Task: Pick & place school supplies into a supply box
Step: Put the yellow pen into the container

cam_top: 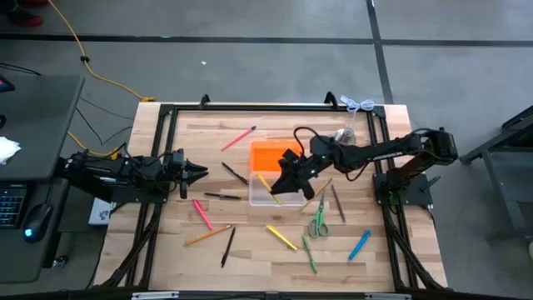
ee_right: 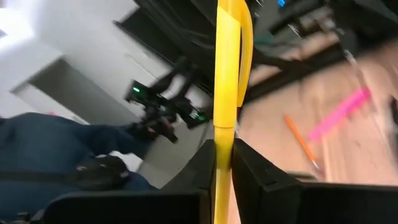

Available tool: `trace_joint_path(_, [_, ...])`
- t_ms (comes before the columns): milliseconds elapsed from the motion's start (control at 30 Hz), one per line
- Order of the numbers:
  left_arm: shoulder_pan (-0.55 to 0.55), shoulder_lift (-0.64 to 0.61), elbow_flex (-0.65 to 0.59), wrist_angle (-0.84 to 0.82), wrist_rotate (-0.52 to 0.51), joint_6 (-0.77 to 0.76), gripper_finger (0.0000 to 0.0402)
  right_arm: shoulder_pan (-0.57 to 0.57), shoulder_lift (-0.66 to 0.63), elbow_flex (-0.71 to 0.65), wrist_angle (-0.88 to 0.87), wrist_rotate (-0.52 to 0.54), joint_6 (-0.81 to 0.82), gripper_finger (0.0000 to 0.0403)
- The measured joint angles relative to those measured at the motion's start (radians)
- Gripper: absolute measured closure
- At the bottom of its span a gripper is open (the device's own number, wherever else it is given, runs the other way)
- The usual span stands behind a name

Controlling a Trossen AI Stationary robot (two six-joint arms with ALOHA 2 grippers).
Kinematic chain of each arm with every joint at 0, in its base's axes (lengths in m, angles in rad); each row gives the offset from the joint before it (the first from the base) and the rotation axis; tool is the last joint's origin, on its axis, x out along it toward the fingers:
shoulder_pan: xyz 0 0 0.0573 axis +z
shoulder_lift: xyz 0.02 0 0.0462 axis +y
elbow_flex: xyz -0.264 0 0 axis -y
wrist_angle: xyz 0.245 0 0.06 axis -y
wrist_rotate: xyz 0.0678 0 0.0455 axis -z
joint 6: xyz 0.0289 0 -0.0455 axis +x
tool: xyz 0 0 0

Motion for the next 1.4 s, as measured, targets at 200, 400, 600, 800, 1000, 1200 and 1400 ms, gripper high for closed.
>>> trace_joint_path(200, [0.0, 0.0, 0.0, 0.006, 0.0, 0.0, 0.0291, 0.0, 0.0, 0.0, -0.16, 0.046, -0.031, 0.0383])
trace_joint_path(400, [0.0, 0.0, 0.0, 0.006, -0.001, -0.023, 0.0291, 0.0, 0.0, 0.0, -0.317, 0.115, -0.074, 0.0383])
trace_joint_path(600, [0.0, 0.0, 0.0, 0.007, -0.038, -0.111, 0.0291, 0.001, 0.0, 0.0, -0.424, 0.2, -0.135, 0.0382])
trace_joint_path(800, [0.0, 0.0, 0.0, 0.007, -0.059, -0.151, 0.0291, 0.002, 0.0, 0.0, -0.542, 0.269, -0.189, 0.0381])
trace_joint_path(1000, [0.0, 0.0, 0.0, 0.007, -0.063, -0.157, 0.0291, 0.01, 0.0, 0.0, -0.617, 0.334, -0.237, 0.0381])
trace_joint_path(1200, [0.0, 0.0, 0.0, 0.007, -0.065, -0.158, 0.0291, 0.029, 0.0, 0.003, -0.689, 0.387, -0.28, 0.038])
trace_joint_path(1400, [0.0, 0.0, 0.0, 0.007, -0.065, -0.159, 0.0291, 0.043, 0.0, 0.075, -0.872, 0.446, -0.341, 0.038])
